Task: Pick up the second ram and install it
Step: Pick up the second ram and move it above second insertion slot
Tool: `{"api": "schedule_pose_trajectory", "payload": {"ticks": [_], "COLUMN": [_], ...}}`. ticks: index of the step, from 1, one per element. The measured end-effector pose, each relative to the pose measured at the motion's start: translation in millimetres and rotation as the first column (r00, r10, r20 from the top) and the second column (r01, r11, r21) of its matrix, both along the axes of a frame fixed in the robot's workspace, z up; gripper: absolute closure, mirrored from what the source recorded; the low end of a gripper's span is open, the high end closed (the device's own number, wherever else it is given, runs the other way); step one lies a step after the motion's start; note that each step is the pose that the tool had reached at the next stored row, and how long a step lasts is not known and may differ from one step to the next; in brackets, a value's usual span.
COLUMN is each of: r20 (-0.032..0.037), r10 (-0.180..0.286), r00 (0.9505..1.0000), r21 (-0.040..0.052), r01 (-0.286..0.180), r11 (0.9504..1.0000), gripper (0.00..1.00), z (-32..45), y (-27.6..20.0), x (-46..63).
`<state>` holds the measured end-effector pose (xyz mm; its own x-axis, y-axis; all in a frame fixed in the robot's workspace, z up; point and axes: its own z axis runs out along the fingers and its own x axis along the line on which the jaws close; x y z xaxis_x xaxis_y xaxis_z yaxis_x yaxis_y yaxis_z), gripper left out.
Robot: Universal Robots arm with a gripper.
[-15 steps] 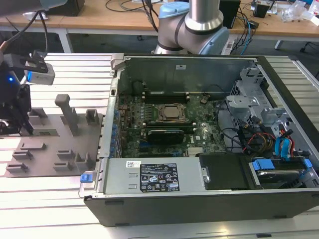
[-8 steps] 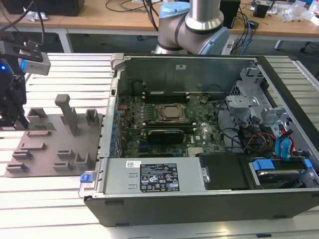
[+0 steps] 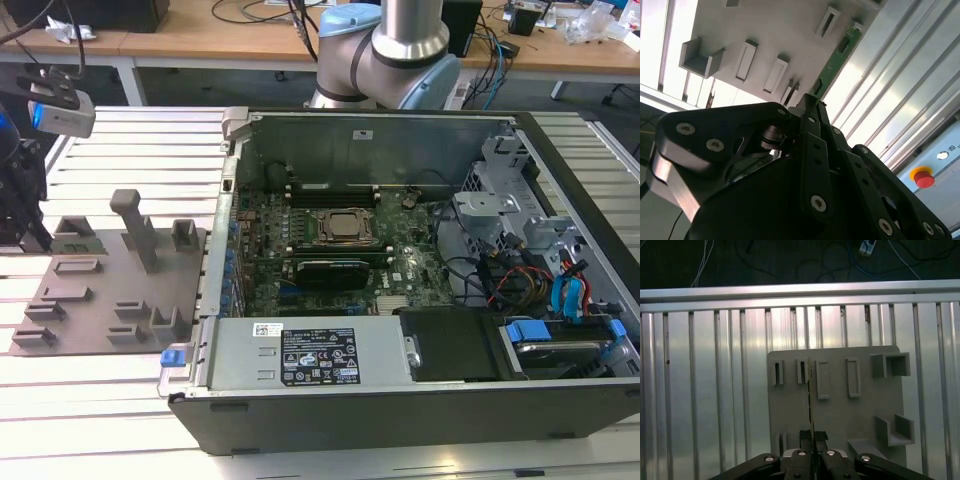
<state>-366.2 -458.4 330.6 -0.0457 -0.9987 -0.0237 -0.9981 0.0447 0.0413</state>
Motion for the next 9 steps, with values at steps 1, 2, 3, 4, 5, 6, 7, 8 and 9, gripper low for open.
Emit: {"api": "schedule_pose_trajectory", "payload": {"ticks": [1, 2, 3, 4, 5, 6, 7, 8, 9], "r20": [-0.0001, -0.0001, -0.0001, -0.0001, -0.0001, -0.0001, -0.0001, -0.0001, 0.0001], "r10": [0.000, 0.000, 0.000, 0.000, 0.000, 0.000, 0.000, 0.000, 0.000], "r00": [1.0000, 1.0000, 1.0000, 1.0000, 1.0000, 1.0000, 1.0000, 1.0000, 1.0000], "r21": [0.0000, -0.0001, 0.0000, 0.0000, 0.0000, 0.0000, 0.0000, 0.0005, 0.0019], "r01": [0.000, 0.000, 0.000, 0.000, 0.000, 0.000, 0.000, 0.000, 0.000], "r11": [1.0000, 1.0000, 1.0000, 1.0000, 1.0000, 1.0000, 1.0000, 1.0000, 1.0000], "gripper": [0.87, 0.87, 0.87, 0.87, 0.87, 0.87, 0.87, 0.87, 0.87], "z": [1.2, 3.5, 4.8, 6.6, 8.6, 10.1, 12.8, 13.6, 14.2], "y": [0.0, 0.0, 0.0, 0.0, 0.0, 0.0, 0.0, 0.0, 0.0], "x": [0.0, 0.0, 0.0, 0.0, 0.0, 0.0, 0.0, 0.0, 0.0]}}
